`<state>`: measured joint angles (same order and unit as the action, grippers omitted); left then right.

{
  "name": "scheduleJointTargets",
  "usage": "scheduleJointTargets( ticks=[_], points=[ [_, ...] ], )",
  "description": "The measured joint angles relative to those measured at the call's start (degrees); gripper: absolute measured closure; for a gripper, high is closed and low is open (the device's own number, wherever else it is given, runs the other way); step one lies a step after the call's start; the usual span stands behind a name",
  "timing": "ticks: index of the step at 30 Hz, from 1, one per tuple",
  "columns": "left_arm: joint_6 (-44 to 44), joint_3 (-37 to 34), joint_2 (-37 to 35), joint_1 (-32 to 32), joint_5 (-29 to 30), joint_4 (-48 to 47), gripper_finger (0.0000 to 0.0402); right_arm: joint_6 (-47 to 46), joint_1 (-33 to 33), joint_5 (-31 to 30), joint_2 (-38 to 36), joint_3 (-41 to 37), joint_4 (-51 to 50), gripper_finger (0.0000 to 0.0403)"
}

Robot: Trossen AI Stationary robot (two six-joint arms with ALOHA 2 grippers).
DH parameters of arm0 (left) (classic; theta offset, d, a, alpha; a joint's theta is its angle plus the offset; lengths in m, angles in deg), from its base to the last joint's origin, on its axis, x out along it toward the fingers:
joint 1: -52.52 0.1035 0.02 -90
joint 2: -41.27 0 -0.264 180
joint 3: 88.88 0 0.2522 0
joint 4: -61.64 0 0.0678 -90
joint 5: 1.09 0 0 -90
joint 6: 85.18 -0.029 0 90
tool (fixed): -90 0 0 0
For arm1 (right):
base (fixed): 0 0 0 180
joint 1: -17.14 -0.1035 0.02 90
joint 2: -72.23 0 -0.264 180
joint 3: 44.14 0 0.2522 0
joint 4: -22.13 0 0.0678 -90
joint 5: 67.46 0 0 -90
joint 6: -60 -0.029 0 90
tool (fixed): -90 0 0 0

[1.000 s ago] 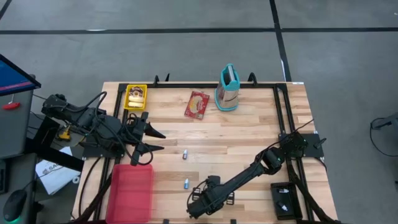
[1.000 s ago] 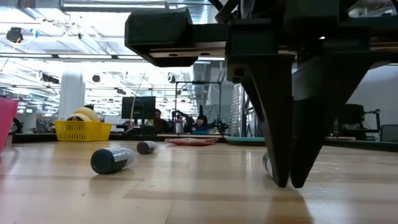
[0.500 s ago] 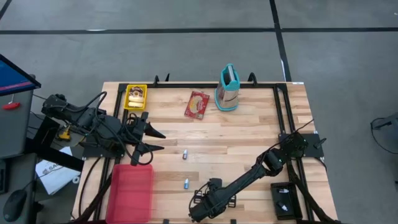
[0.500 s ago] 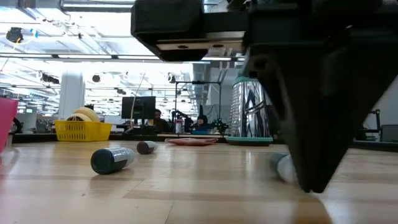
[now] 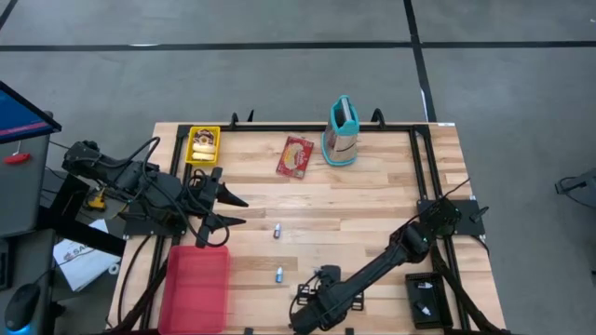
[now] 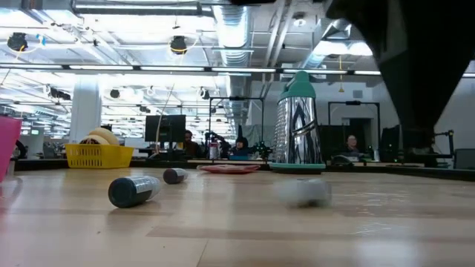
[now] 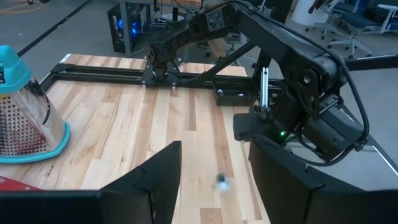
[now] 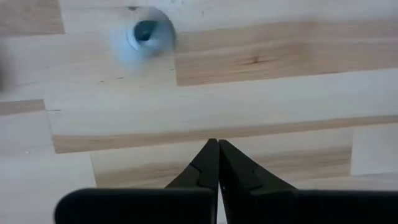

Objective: Pick & Place Food Item
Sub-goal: Put the green food coloring bottle into the container

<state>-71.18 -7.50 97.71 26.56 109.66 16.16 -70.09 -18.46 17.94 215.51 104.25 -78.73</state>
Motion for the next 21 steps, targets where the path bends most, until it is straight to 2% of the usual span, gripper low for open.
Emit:
scheduleJointTargets(
  ticks=[8, 11, 15, 21],
  points=[
    [-0.02, 0.0, 0.0, 0.0, 0.0, 0.0, 0.0215, 1.54, 0.55, -2.89, -0.63, 0.08, -0.18, 0.0402],
    [-0.02, 0.0, 0.0, 0.0, 0.0, 0.0, 0.0215, 2.51, 1.21, -4.62, -0.69, 0.15, 0.41, 0.0385],
    [-0.01, 0.0, 0.0, 0.0, 0.0, 0.0, 0.0215, 4.15, 2.7, -5.81, -0.69, 0.15, -0.11, 0.0332],
    [0.35, 0.0, 0.0, 0.0, -0.02, 0.0, 0.0215, 7.31, 5.64, -5.81, -0.69, 0.15, -0.23, 0.0223]
  ],
)
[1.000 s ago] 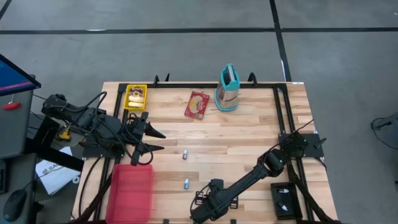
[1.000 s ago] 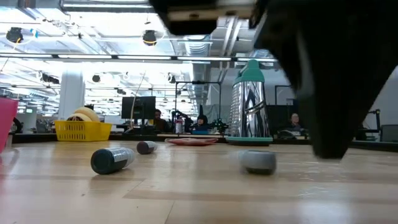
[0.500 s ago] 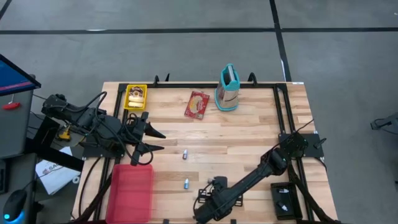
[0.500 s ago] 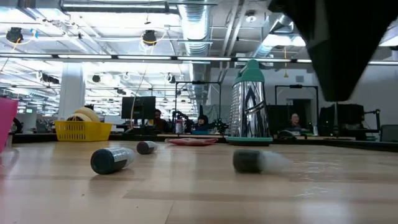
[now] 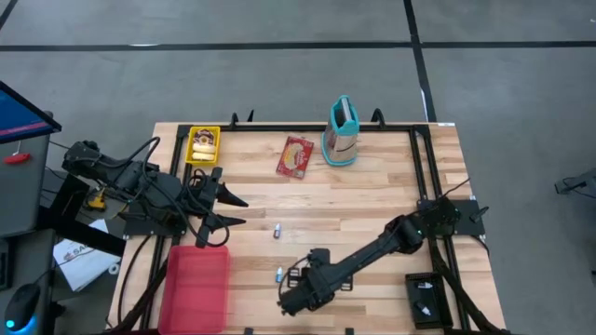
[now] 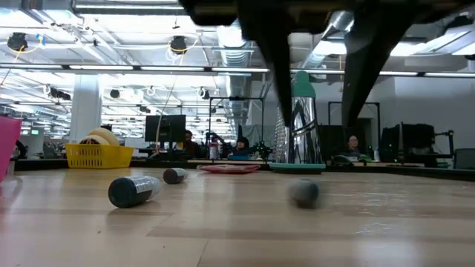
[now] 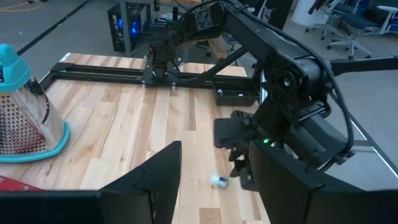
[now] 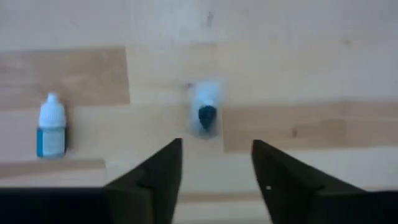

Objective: Pick & Place Food Item
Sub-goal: Put the green food coloring bottle into the container

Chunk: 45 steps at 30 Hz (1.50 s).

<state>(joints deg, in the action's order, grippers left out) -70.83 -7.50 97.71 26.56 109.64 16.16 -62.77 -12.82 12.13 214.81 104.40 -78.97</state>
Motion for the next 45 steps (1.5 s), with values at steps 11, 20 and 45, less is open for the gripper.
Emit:
scheduleJointTargets(
  ticks=[11, 20, 45],
  points=[
    [0.94, 0.0, 0.02, 0.0, -0.46, 0.0, 0.0215, 6.65, 4.34, 1.09, 0.28, -1.14, -0.56, 0.0161],
    [1.07, 0.0, 0.02, 0.0, -1.14, 0.04, 0.0215, 6.71, 3.68, 3.08, 1.95, -1.18, 1.39, 0.0164],
    [1.53, 0.0, 0.02, 0.0, -1.9, 0.02, 0.0215, 8.62, 4.18, 5.31, 2.8, -7.1, 9.84, 0.0164]
  ],
)
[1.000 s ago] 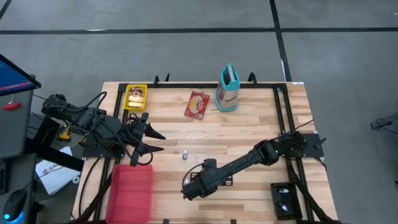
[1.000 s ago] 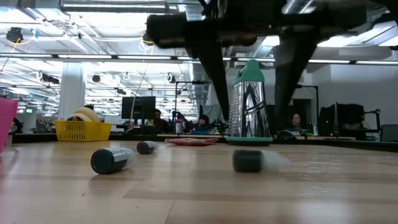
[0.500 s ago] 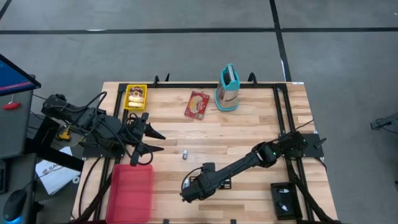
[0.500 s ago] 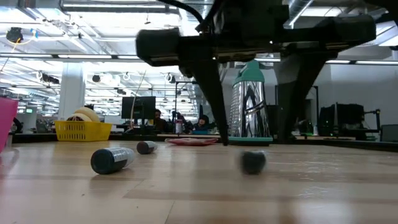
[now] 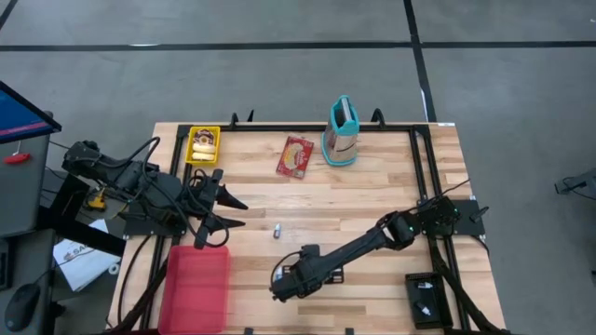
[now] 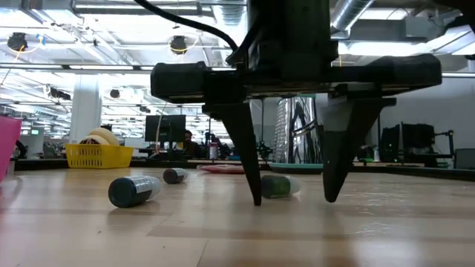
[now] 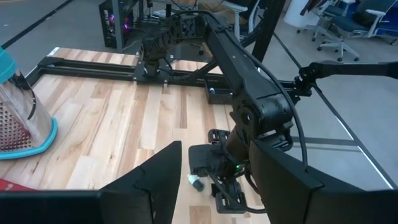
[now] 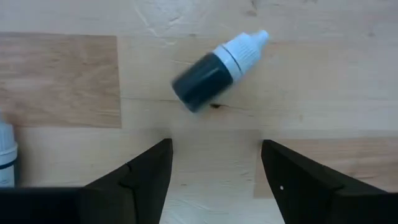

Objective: Pick & Place Food Item
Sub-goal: Put the green food coloring bottle into the container

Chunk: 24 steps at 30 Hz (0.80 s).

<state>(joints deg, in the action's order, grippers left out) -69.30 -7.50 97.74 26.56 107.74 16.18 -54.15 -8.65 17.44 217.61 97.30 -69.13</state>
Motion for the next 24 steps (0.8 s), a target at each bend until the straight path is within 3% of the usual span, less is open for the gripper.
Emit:
scheduleJointTargets(
  ticks=[10, 24],
  points=[
    [0.08, 0.0, 0.0, -0.01, -0.17, 0.0, 0.0215, 0.87, 2.06, 0.42, 0.0, -0.07, -0.39, 0.0164],
    [1.09, 0.0, 0.0, -0.02, -1.18, 0.0, 0.0215, 11.03, 3.39, -0.94, 0.07, -0.15, -2.97, 0.0164]
  ],
)
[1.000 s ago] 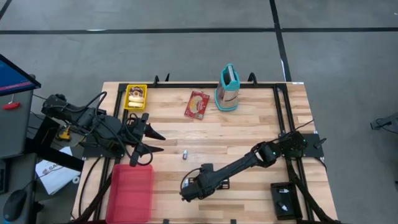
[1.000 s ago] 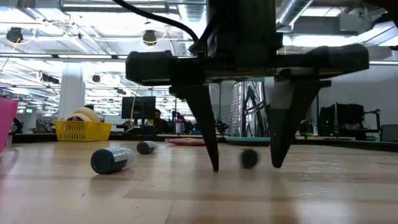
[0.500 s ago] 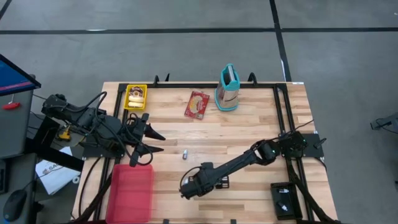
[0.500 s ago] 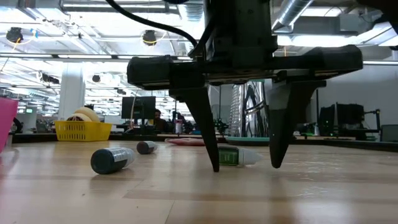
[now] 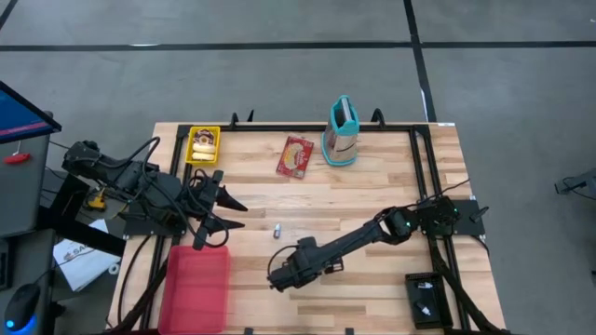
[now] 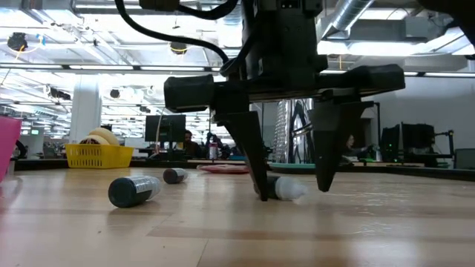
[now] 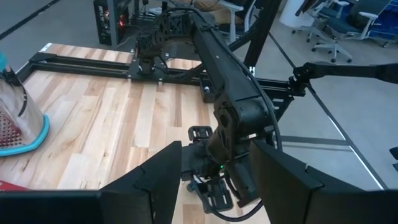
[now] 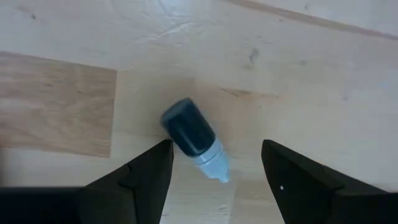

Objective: Pick & Place Food Item
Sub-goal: Put the green food coloring bottle into the container

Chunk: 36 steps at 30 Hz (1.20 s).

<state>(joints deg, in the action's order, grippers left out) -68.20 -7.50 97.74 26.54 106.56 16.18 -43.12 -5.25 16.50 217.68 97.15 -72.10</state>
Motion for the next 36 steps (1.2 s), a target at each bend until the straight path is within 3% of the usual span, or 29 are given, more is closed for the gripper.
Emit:
scheduleJointTargets(
  ticks=[9, 25, 33, 36],
  points=[
    [0.0, 0.0, 0.0, 0.0, 0.02, 0.0, 0.0215, 3.24, 0.83, 0.24, 0.02, -0.07, 1.1, 0.0178],
    [-0.01, 0.0, 0.0, 0.0, 0.03, 0.0, 0.0215, 3.06, 0.37, 0.02, 0.11, -0.07, 3.91, 0.0325],
    [-0.02, 0.0, 0.0, 0.02, 0.04, 0.0, 0.0215, 0.34, -0.36, 0.66, -0.02, 0.02, 2.75, 0.0338],
    [-0.07, 0.0, 0.0, 0.0, 0.04, 0.0, 0.0215, -1.78, -1.31, 0.54, -0.06, 0.28, -2.19, 0.0339]
  ],
)
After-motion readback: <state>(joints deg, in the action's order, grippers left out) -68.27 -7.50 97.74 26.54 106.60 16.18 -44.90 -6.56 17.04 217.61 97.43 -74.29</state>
